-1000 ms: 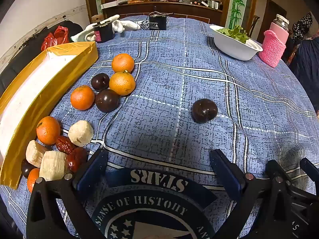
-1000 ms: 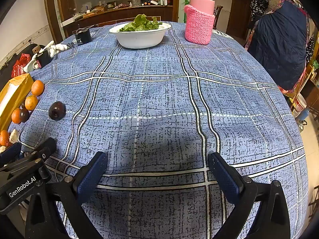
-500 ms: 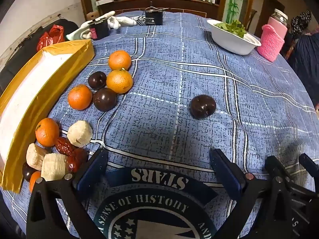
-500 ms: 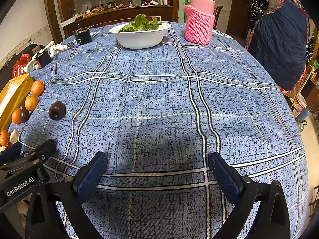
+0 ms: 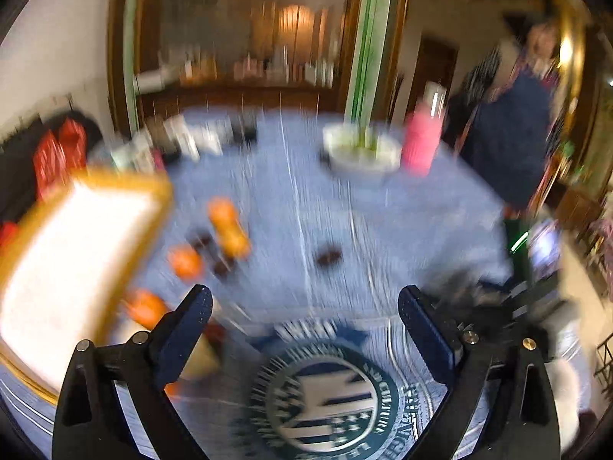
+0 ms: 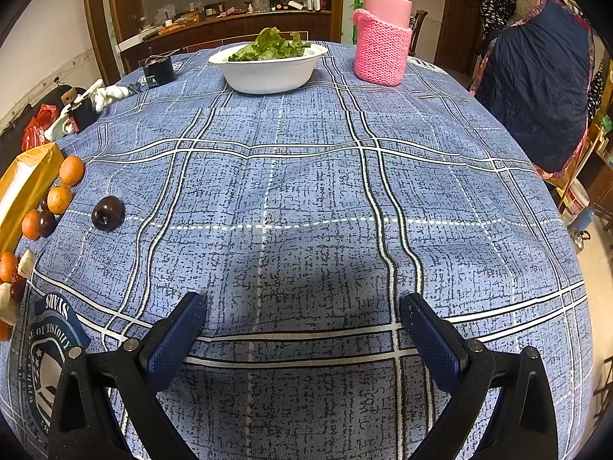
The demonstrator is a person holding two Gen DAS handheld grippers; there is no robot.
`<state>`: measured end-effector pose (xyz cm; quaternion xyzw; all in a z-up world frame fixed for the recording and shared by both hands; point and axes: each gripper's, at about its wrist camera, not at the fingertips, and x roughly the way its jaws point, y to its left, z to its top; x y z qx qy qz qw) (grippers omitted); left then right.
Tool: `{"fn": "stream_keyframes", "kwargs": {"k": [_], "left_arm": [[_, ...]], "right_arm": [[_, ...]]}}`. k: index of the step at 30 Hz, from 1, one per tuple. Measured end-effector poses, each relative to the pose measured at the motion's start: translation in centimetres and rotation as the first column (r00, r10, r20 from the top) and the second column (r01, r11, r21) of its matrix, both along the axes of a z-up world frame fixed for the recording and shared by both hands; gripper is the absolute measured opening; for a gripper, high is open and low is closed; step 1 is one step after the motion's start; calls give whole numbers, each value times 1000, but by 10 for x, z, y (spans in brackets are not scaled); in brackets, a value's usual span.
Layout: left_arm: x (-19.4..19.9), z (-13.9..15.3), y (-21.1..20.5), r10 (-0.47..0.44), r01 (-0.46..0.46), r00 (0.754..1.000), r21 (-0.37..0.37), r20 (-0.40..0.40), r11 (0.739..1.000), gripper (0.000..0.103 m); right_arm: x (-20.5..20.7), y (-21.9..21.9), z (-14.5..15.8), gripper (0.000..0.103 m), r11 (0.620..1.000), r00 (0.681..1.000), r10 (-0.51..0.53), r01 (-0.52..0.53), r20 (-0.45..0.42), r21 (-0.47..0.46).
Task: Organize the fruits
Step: 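Move both tools toward the fruit pile beside the white tray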
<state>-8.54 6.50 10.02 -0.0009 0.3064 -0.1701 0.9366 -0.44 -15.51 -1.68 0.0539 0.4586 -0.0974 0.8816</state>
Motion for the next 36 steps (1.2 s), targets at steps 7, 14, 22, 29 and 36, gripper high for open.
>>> {"fn": "stream_keyframes", "kwargs": {"k": [7, 14, 22, 29, 36], "left_arm": [[-38, 69, 130, 88, -43, 974, -210, 211, 977, 103], [-31, 43, 197, 215, -194, 975, -270, 50, 943, 103], [-26, 33, 213, 232, -208, 971, -300, 49, 931, 103], [-26, 36, 215, 209, -186, 975, -247, 70, 951, 98], [-17, 27, 225, 200, -187, 980, -273, 20, 944, 75]], "right_arm": [[0, -3, 3, 103, 1000, 999, 6, -5, -42, 18], [0, 0, 13, 87, 994, 988, -99, 104, -119, 39], [-17, 65, 52, 54, 980, 996, 88, -91, 24, 178], [-16, 169, 47, 40, 896, 929, 366, -369, 58, 248], [-23, 221, 45, 34, 826, 859, 505, -511, 91, 240]]}}
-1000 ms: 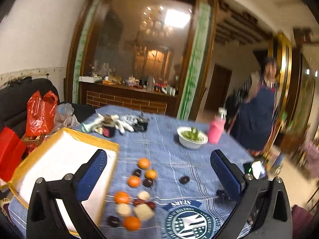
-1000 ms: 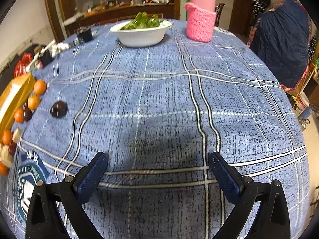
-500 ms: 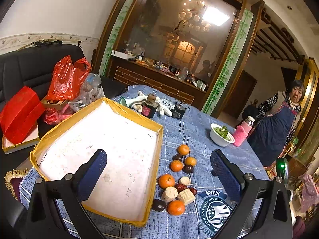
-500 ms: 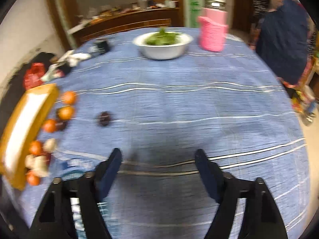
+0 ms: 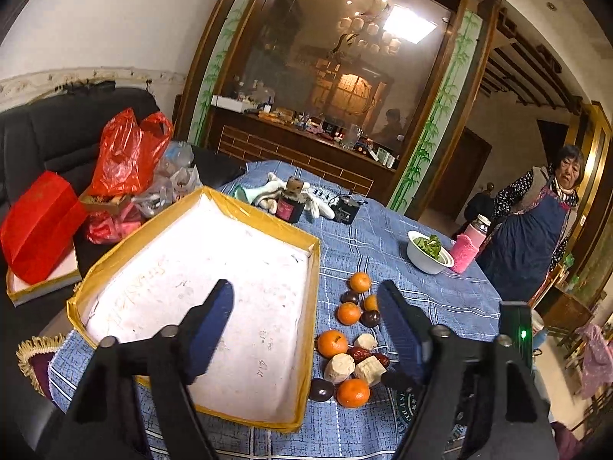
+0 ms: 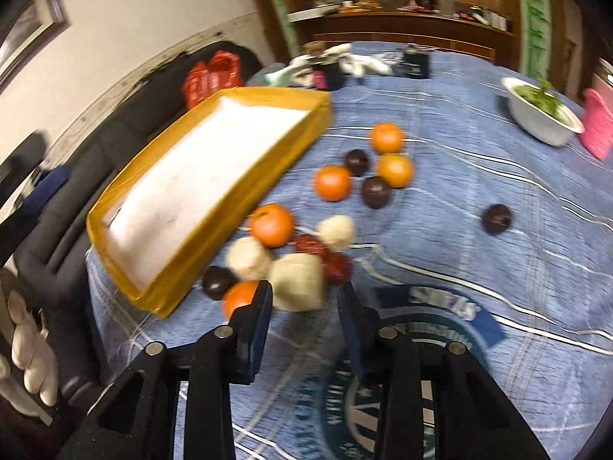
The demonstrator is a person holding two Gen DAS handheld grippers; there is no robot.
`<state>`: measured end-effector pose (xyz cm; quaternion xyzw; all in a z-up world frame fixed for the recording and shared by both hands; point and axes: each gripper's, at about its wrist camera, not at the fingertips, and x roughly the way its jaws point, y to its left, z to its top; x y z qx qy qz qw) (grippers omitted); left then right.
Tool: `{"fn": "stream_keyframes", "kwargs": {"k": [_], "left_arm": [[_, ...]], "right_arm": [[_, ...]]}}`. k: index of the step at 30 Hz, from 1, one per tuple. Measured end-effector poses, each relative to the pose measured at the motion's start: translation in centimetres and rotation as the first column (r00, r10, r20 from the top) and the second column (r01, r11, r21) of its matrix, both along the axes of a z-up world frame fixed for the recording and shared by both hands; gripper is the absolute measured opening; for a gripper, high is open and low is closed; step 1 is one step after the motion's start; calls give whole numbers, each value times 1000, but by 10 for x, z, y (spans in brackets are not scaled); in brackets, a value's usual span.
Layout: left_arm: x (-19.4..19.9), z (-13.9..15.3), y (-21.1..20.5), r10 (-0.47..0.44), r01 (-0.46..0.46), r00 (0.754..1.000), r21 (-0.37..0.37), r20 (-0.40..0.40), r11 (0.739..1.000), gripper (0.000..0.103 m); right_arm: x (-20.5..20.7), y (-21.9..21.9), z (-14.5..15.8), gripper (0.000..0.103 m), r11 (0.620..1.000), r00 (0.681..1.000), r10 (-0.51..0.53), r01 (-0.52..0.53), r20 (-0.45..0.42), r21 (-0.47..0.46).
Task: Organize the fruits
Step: 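Move both tools toward the fruit pile beside the white tray, then grasp a pale round cake with the left gripper while the right gripper grasps a dark plum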
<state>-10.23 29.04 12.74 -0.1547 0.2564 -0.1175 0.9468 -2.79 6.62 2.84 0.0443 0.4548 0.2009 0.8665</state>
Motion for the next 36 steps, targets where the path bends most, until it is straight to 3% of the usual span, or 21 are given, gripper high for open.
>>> {"fn": "stream_keyframes", "kwargs": {"k": [5, 9, 14, 19, 21, 22, 24, 28, 32, 36], "left_arm": [[6, -8, -2, -21, 21, 1000, -11, -18, 1000, 75], [13, -12, -11, -51, 50, 998, -14, -38, 999, 75], [9, -13, -18, -59, 59, 998, -6, -38, 998, 75], [-2, -1, -24, -53, 53, 998, 9, 15, 999, 79], [-5, 5, -27, -42, 40, 998, 28, 46, 999, 90], [-7, 8, -30, -34, 31, 997, 46, 64, 998, 92], [-6, 13, -34, -26, 20, 997, 70, 78, 997, 99], [1, 16, -53, -66, 59, 994, 90, 83, 994, 101], [10, 10, -84, -93, 82, 994, 178, 54, 981, 101], [24, 1, -113, -145, 144, 989, 196, -12, 970, 101]], "right_arm": [[3, 19, -6, 33, 998, 1000, 26, -25, 12, -59], [19, 16, -9, 36, 995, 999, -32, 30, -12, -100], [20, 8, -11, 36, 997, 997, -69, 68, -28, -40], [5, -4, -4, 34, 997, 997, -72, 73, -8, 34], [-8, -16, 3, 12, 995, 997, -80, 79, 17, 65], [-15, -27, 8, 9, 993, 996, -88, 86, 22, 83], [-26, -49, 17, 9, 986, 990, -133, 126, 52, 107], [-41, -96, 27, 9, 967, 967, -238, 227, 94, 115], [-40, -138, 13, 9, 937, 944, -324, 313, 53, 158], [-32, -157, 0, 10, 918, 935, -354, 343, 24, 200]]}}
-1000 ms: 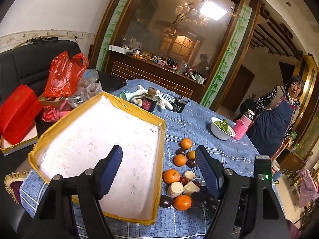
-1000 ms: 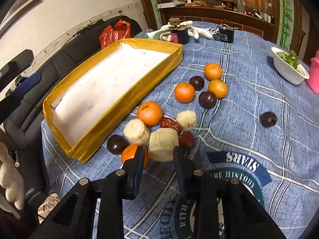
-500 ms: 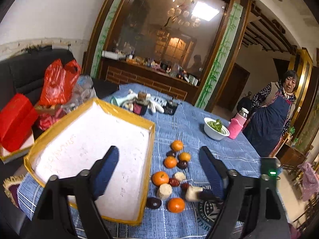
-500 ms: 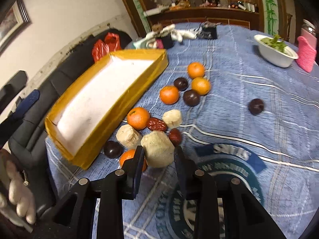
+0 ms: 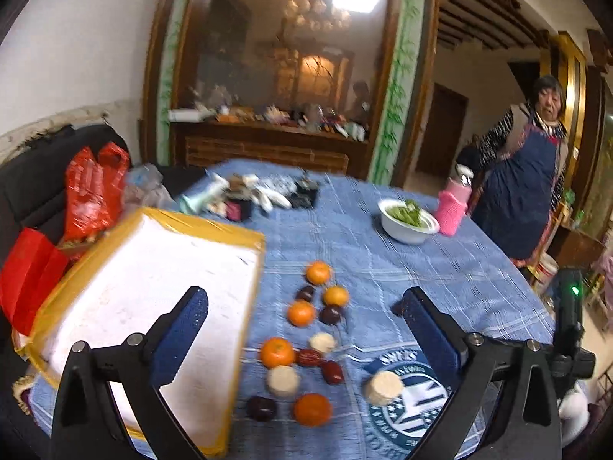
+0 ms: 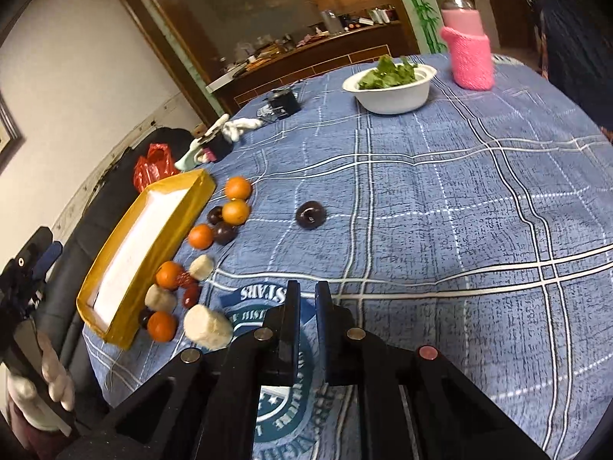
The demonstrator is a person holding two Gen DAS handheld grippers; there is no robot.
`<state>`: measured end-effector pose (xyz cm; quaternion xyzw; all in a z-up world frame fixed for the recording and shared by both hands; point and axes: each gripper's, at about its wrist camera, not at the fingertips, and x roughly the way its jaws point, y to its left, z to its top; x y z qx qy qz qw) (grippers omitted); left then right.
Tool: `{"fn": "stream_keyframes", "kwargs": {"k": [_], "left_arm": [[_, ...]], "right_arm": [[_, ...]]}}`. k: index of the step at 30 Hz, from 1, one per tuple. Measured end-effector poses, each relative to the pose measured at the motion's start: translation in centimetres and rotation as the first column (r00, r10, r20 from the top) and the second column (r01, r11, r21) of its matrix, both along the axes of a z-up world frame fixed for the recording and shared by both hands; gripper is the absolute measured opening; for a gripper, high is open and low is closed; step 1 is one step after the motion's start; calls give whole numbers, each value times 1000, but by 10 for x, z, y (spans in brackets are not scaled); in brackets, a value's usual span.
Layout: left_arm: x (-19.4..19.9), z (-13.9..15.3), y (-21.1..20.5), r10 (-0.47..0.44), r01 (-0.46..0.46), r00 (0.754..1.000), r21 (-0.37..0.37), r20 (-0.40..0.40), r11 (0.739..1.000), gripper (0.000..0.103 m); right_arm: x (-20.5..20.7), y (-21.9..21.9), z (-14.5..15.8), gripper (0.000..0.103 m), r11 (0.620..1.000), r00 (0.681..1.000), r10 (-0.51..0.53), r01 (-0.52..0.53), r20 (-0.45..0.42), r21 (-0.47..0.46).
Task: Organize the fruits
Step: 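Grasp a pale round cake with the left gripper while the right gripper grasps a dark plum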
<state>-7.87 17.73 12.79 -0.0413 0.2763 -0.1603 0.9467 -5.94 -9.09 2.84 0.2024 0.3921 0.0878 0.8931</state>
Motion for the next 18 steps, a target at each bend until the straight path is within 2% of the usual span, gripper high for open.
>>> {"fn": "stream_keyframes", "kwargs": {"k": [3, 6, 10, 13, 15, 17, 18], "left_arm": [[6, -10, -21, -65, 65, 996, 5, -67, 998, 101], [-2, -27, -47, -139, 145, 987, 71, -82, 987, 100], [-10, -51, -61, -226, 241, 964, 105, -138, 965, 87], [-6, -66, -67, -263, 285, 947, 108, -183, 952, 85], [-5, -73, -73, -282, 307, 940, 116, -192, 945, 85], [-4, -79, -81, -296, 325, 935, 137, -197, 936, 85], [-4, -81, -84, -298, 329, 934, 146, -198, 933, 85]], "right_arm": [[22, -2, 0, 10, 1000, 1000, 21, -20, -2, 23], [55, 7, -1, 13, 999, 999, 44, -44, -6, -12], [94, 18, -14, 16, 995, 997, 63, -67, -47, -79], [107, 19, -23, 17, 993, 996, 66, -71, -55, -99], [109, 20, -22, 28, 991, 997, 61, -65, -39, -113], [113, 21, -22, 44, 993, 997, 61, -65, -41, -102], [114, 21, -23, 47, 993, 997, 59, -63, -43, -103]]}}
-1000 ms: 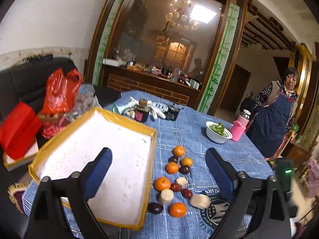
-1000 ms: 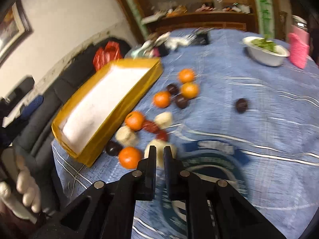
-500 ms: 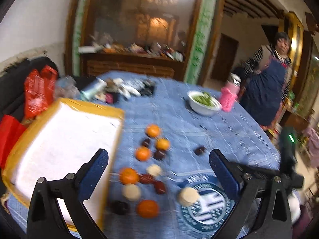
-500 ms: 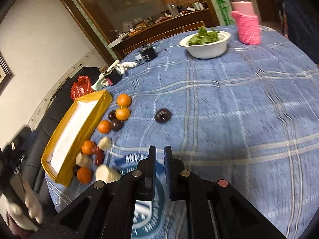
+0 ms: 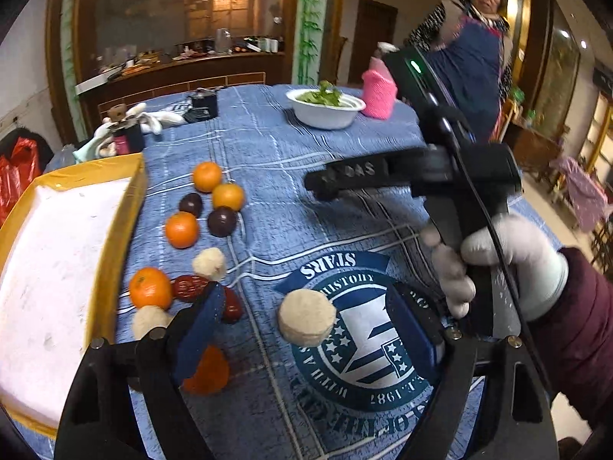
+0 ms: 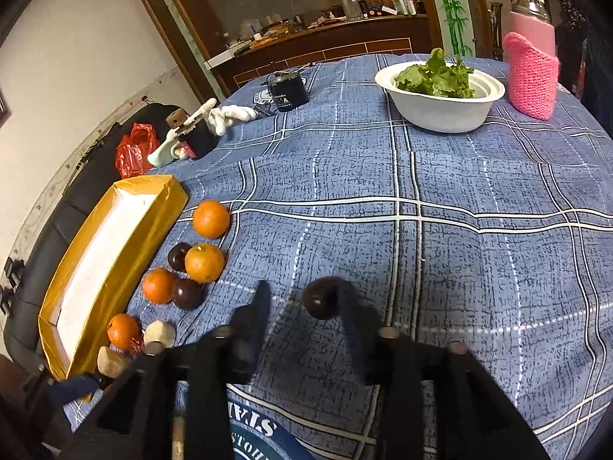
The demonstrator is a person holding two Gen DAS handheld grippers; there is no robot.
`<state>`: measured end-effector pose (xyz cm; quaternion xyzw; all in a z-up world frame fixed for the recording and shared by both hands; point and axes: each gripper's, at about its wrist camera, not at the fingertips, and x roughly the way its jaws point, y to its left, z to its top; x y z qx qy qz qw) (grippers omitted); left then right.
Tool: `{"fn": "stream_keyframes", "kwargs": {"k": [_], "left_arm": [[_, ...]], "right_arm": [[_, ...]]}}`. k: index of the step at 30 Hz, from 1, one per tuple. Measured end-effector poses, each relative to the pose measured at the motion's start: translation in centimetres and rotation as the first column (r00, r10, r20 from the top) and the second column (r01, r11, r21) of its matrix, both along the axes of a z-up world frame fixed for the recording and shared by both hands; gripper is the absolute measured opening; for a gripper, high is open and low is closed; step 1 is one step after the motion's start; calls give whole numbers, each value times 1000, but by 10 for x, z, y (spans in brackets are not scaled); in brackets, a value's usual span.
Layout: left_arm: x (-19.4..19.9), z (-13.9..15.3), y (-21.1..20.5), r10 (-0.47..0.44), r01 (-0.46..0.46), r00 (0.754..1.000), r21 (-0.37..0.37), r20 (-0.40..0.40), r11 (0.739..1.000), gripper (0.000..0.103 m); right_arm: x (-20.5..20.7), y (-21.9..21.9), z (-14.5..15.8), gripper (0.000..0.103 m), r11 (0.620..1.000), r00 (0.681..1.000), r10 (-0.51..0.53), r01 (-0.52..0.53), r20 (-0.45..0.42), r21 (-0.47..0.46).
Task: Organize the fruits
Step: 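Grasp a pale round cake with the left gripper while the right gripper grasps a dark plum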
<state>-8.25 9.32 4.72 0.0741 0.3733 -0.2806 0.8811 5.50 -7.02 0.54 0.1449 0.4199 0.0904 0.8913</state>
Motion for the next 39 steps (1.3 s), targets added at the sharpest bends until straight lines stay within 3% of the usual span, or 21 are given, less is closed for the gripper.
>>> {"fn": "stream_keyframes", "kwargs": {"k": [2, 4, 6, 7, 10, 14, 18, 24, 31, 35, 39], "left_arm": [[2, -7, -8, -10, 10, 1000, 25, -9, 1000, 85], [4, -12, -15, -11, 12, 1000, 44, -27, 999, 72], [8, -20, -20, 7, -2, 998, 87, -60, 996, 39], [10, -22, -21, 18, -11, 998, 101, -67, 995, 35], [10, -25, -16, 32, -25, 996, 84, -78, 996, 35], [11, -18, 4, 57, -58, 992, -3, -113, 998, 35], [7, 5, 28, 100, -107, 990, -70, -97, 992, 35], [10, 32, 85, 201, -219, 974, -198, -108, 955, 35], [21, 32, 172, 403, -424, 905, -235, -132, 875, 35], [26, 24, 213, 492, -517, 856, -233, -162, 824, 35], [35, 14, 238, 537, -566, 824, -217, -184, 795, 35]], "right_arm": [[4, 2, -2, 47, 1000, 1000, -4, 4, -1, -18], [5, 3, -2, 45, 999, 1000, -7, 7, 1, -33], [5, 3, -1, 42, 1000, 1000, -7, 7, 8, -29], [4, 3, 0, 37, 1000, 1000, -5, 5, 10, -30], [3, 6, 2, 22, 997, 1000, -3, 3, 4, -73], [7, 7, 0, 21, 993, 1000, -3, 2, -8, -118], [8, 0, -1, 21, 996, 1000, -20, 19, -8, -85], [-6, -5, 2, 15, 1000, 999, -13, 14, -46, 6], [-25, 19, 28, 16, 985, 998, 46, -39, -36, 169], [-26, 70, 46, 16, 970, 989, 148, -142, -16, 199], [-27, 134, 55, 16, 947, 964, 267, -261, -9, 187]]}}
